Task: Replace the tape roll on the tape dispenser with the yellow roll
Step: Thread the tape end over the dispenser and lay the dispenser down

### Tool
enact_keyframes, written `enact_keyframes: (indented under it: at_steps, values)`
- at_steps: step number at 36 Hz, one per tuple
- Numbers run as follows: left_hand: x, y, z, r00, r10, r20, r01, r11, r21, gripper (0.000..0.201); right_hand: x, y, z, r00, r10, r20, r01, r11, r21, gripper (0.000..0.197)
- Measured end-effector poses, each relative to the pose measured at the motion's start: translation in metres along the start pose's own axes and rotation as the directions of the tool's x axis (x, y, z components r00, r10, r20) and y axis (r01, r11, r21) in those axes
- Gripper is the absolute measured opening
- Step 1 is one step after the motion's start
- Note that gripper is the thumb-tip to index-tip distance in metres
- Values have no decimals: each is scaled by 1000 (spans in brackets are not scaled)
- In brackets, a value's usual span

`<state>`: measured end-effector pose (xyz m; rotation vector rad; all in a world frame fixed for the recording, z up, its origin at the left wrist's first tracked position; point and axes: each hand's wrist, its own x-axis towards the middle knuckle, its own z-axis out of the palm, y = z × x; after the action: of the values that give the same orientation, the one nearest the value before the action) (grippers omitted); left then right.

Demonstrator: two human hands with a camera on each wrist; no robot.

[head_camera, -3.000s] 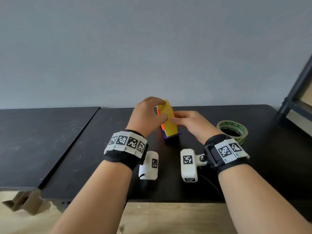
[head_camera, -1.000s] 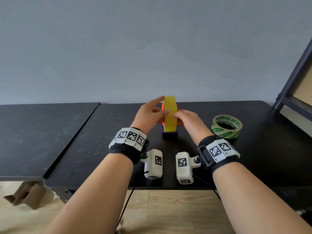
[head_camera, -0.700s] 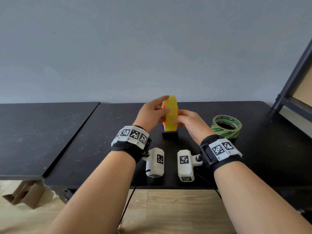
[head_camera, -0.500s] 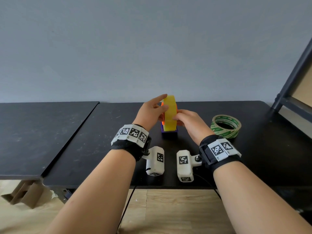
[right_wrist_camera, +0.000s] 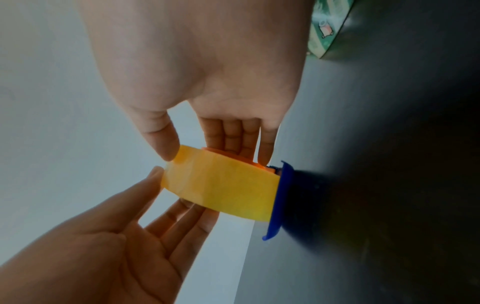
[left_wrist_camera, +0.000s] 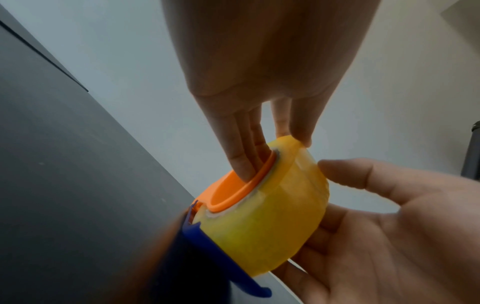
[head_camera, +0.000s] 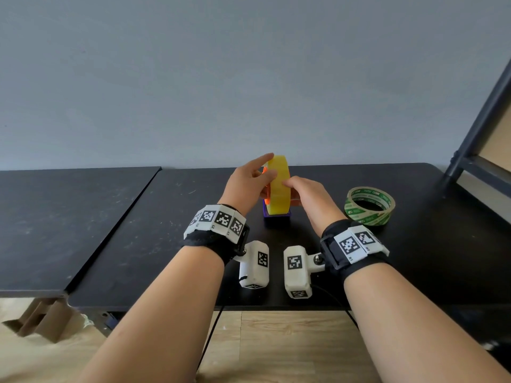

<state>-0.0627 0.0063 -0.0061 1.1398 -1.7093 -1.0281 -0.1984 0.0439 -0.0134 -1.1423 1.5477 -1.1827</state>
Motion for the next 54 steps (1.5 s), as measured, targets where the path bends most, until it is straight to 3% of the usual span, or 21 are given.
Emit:
enact_keyframes:
  at_steps: [8, 28, 30, 34, 36, 38, 42, 47, 54]
  values:
    - [2, 7, 1, 1000, -16, 13, 16, 1000, -12, 45, -13, 8, -5, 994, -85, 66, 89, 994, -58, 27]
    - [7, 7, 0, 999, -35, -1, 35, 999, 0, 43, -8, 9, -3, 990, -107, 87, 109, 994, -17, 8]
    - [6, 7, 0, 999, -35, 0, 35, 999, -5, 43, -6, 9, -2, 994, -94, 63, 95, 996, 0, 16]
    - [4, 5, 2, 1000, -26, -6, 26, 1000, -9, 45, -1, 7, -3, 999, -41, 24, 39, 996, 75, 53]
    - [4, 4, 2, 1000, -22, -20, 22, 1000, -7, 45, -1, 7, -3, 999, -40, 32, 37, 996, 80, 58]
    - [5, 3, 2, 999, -23, -25, 23, 1000, -9, 45, -1, 6, -4, 999, -31, 24, 29, 995, 100, 54]
    - [5, 4, 3, 999, -19, -32, 19, 1000, -15, 45, -6, 9, -6, 999, -36, 12, 35, 995, 96, 23]
    - [5, 2, 4, 999, -9, -45, 10, 1000, 8, 46, -9, 12, -6, 993, -97, 73, 97, 995, 8, 18]
    - [4, 2, 0, 1000, -3, -25, 3, 1000, -5, 45, -1, 12, -2, 995, -87, 51, 86, 996, 6, 16]
